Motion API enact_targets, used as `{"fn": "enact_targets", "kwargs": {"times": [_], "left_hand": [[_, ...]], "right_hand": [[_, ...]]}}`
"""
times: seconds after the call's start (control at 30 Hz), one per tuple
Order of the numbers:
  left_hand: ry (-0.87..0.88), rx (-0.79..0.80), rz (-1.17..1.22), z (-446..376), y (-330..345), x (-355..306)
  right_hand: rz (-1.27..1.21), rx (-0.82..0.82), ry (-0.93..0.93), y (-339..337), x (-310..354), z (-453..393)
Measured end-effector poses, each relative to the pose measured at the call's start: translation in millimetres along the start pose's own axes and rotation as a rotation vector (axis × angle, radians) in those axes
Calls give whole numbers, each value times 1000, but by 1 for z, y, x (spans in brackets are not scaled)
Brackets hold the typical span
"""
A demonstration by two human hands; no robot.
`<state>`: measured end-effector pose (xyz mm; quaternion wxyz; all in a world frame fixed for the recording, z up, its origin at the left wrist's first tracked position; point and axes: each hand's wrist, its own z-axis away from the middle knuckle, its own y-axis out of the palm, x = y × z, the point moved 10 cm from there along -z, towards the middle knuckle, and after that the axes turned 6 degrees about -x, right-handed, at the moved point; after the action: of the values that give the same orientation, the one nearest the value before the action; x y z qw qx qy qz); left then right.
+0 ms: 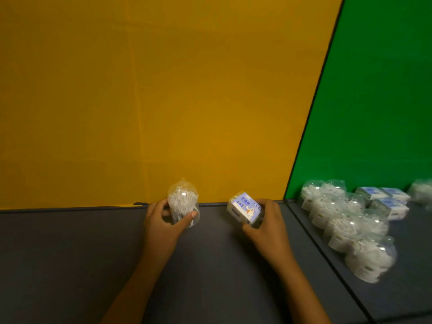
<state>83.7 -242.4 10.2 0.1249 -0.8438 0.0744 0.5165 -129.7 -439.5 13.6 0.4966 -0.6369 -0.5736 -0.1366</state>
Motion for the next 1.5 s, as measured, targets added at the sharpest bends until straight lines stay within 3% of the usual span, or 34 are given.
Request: {"fn": "enact_targets", "kwargs": {"times": [0.37, 0.77, 1.1, 1.5], "left_hand": [[41, 151, 240, 112, 70, -117], [84, 274, 336, 258, 183, -235], [80, 286, 338, 315, 255, -269], [146, 287, 317, 309, 363, -286]], "right_hand": [[-6, -50, -134, -187, -4, 39], [111, -104, -111, -385, -97, 86], [194, -131, -94, -471, -155, 88], [215, -91, -78, -494, -228, 15]]}}
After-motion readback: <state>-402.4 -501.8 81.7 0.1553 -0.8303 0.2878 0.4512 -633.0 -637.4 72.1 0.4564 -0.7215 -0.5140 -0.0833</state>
